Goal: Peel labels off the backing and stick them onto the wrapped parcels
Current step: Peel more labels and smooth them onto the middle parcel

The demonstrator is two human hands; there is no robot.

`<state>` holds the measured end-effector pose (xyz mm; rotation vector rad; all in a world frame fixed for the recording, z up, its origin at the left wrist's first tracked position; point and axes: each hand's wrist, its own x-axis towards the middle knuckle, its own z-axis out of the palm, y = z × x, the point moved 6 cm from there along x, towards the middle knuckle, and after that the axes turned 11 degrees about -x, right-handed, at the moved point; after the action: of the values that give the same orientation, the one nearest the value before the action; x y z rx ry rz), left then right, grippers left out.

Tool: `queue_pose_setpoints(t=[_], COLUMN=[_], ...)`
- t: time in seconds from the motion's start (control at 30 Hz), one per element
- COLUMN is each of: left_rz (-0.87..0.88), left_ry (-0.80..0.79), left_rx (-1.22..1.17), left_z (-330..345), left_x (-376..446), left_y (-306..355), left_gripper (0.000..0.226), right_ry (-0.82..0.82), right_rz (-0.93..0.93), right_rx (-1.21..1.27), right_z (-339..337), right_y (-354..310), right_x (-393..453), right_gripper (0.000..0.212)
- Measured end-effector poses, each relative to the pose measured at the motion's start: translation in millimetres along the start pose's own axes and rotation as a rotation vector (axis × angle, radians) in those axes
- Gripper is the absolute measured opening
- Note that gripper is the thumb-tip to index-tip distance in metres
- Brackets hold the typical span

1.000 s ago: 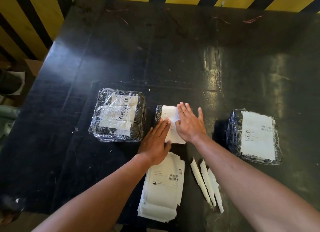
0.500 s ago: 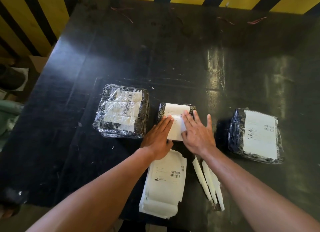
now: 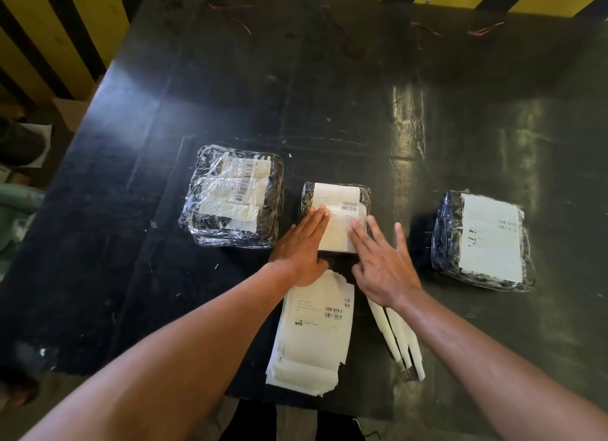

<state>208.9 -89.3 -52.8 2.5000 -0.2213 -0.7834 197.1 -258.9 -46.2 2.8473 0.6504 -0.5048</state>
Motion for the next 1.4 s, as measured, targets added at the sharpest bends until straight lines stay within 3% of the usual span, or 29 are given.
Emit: queue_pose_setpoints(t=[0.13,0.3,0.57,0.87,1.13,1.23,1.4], left_rz=[-0.008,0.011,0.015,0.247,0.135,0.172,0.177], left_ry=[-0.002,0.009,-0.002,0.047,-0.042,0.016,0.102], left_rx=[0.009,0.043,0.206,0.565,0.399,0.231,0.164], left_z=[1.9,3.2,8.6,25.4,11.7,2.9,-0.6], left_x=[0.6,1.4,2.3,-25.8,-46.7,-41.4,-29.5], left_y=[1.9,1.1,1.6,-12.7,-11.9,7.9,22.3], left_gripper=[0.105,0.102,0.098,0.080,0.071,0.070,0.065], right_ry=[0.018,0.020,-0.033,-0.038,-0.017,0.063,0.014], right_rz=[0.042,-0.157,-0.127,-0.089,-0.086,-0.071,-0.043], right_rx=[0.001,0.012,-0.040,-0.027,0.019,0.095,0.181], right_z=[0.8,5.2,23.5,29.0,14.9,-4.6,-4.4], right_y=[13.0,-29.8,-0.9,-5.5,-9.9,-13.9,-25.3], right_x=[-11.3,-7.2,-27.2,-27.8,-26.2,-16.0,1.2], right_gripper=[0.079,0.078,0.077,0.081,0.076,0.073,0.073])
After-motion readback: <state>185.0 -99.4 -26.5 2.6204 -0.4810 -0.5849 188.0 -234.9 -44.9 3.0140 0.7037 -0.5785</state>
